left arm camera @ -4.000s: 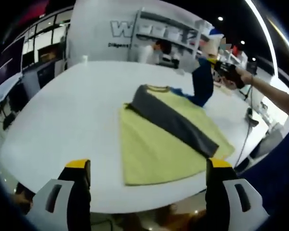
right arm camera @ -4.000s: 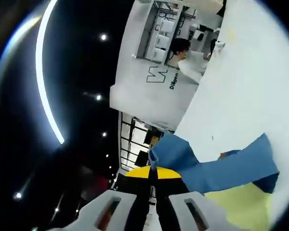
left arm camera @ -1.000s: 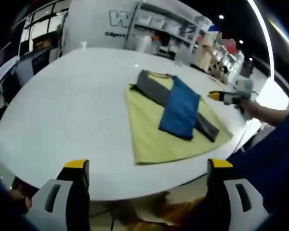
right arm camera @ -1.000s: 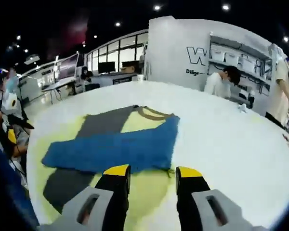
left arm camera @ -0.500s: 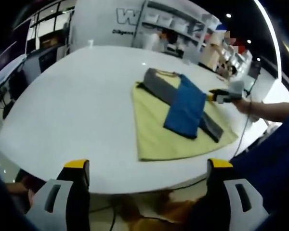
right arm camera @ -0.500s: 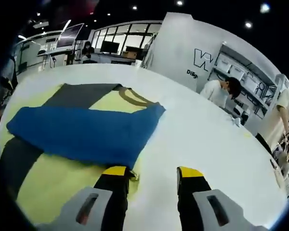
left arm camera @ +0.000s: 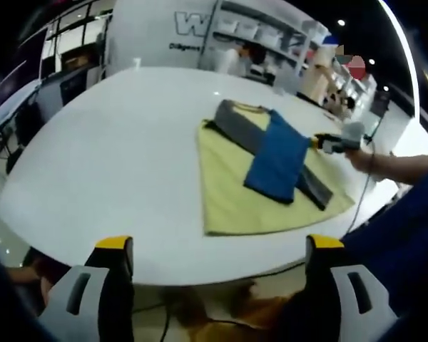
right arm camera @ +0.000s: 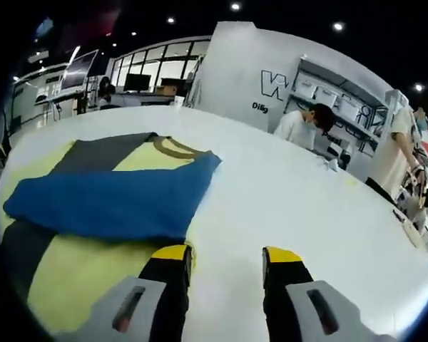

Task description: Fold the garment on the visible template until the final outline fits inside the template.

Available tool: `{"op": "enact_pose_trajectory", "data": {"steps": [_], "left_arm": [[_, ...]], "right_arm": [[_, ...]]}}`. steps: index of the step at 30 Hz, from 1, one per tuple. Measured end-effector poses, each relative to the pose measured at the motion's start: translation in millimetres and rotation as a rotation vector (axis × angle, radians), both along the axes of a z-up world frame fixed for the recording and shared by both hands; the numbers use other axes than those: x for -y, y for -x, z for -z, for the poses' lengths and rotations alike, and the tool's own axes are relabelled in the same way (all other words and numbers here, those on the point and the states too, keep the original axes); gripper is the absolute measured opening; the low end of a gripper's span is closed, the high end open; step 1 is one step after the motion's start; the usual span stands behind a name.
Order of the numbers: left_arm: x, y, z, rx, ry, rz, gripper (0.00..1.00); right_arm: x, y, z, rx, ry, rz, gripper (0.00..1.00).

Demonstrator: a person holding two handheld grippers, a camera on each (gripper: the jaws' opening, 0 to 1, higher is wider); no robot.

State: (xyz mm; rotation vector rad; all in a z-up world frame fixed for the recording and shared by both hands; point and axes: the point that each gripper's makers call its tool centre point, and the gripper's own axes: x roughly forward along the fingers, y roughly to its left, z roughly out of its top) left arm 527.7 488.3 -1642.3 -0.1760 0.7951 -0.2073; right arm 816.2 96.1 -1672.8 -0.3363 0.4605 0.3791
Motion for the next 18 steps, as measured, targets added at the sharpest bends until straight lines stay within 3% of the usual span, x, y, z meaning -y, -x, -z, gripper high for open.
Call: {"op": "enact_pose_trajectory", "data": {"steps": [8, 11, 12, 13, 14, 15, 16, 18], "left_arm": [[1.1, 0.3, -0.9, 0.007, 0.006, 0.009, 0.97], [1.3, 2.6, -1.7, 0.009, 0.008, 0.011, 0.97], [0.7, 3.6, -2.1, 0.009, 0.008, 0.01, 0.97], [0.6, 4.8, -2.7, 0.01, 0.009, 0.01, 0.97], [-1.2, 6.5, -1.9, 0.008, 0.012, 0.007, 0.97], [-2.2, 7.4, -1.5, 0.006, 0.011, 0.006, 0.97], [-3.3, 8.4, -1.1, 0.004, 0.01, 0.006, 0.97], [-4.6, 10.0, -3.1, 0.001, 0.007, 0.001, 0.97]], "right_arm": [[11.1, 9.7, -0.8, -0.007, -0.016, 0.046, 0.31], [17.8, 16.6, -6.3, -0.007, -0.002, 0.105, 0.1], [20.2, 15.3, -11.6, 0.005, -0.021, 0.135, 0.07], [13.6, 8.6, -21.2, 0.045, -0.096, 0.139, 0.08], [5.8, 3.6, -28.5, 0.066, -0.135, 0.122, 0.13], [-11.7, -6.4, -39.2, 0.096, -0.126, 0.05, 0.16], [-25.9, -13.9, -45.0, 0.107, -0.091, -0.006, 0.17], [-46.6, -27.9, -45.4, 0.101, -0.093, -0.072, 0.15]]}}
